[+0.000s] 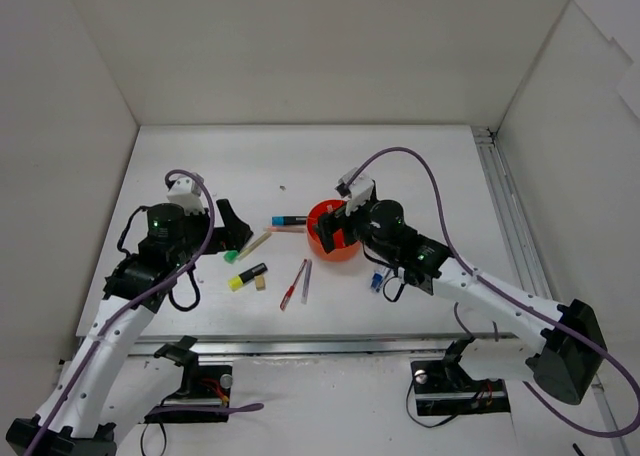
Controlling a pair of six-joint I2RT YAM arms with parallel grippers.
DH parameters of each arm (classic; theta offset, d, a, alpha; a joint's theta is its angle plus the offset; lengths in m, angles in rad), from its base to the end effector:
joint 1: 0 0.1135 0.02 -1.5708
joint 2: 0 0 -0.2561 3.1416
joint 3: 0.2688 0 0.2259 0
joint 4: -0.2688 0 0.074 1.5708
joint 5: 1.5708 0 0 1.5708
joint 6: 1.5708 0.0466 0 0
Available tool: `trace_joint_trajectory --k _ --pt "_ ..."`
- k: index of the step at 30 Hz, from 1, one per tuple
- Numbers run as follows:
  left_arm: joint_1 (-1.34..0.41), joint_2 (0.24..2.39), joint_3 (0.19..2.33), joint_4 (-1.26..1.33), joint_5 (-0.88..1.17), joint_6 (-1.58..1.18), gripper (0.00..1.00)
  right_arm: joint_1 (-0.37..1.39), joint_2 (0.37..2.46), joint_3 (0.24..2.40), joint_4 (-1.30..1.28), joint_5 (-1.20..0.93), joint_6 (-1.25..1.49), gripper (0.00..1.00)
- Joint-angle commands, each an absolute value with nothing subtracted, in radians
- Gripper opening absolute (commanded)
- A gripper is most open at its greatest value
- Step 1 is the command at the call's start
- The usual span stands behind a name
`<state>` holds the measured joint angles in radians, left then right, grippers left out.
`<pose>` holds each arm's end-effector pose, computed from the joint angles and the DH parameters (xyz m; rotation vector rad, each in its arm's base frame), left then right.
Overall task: Sort the stationery into containers
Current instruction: Place the pen in the storage box, then pick up the pen from the center of the board.
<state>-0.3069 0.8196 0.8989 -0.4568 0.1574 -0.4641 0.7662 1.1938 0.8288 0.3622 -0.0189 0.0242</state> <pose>0.1590 -0.0581 0.3335 -0.0502 2.0013 -0.6567 0.1948 0.1887 0.3296 -0.5975 1.4942 0.6318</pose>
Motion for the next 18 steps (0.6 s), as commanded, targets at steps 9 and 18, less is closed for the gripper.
trace_joint_trajectory --k 9,18 --pt "-0.311 0.815 0.833 -0.477 0.101 -0.569 1.00 1.012 1.229 0.862 0.014 0.192 0.069 0.98" --pt "-0.321 0.833 0.788 -0.486 0.074 -0.583 1.00 1.251 1.498 0.983 -0.051 0.253 0.025 0.98"
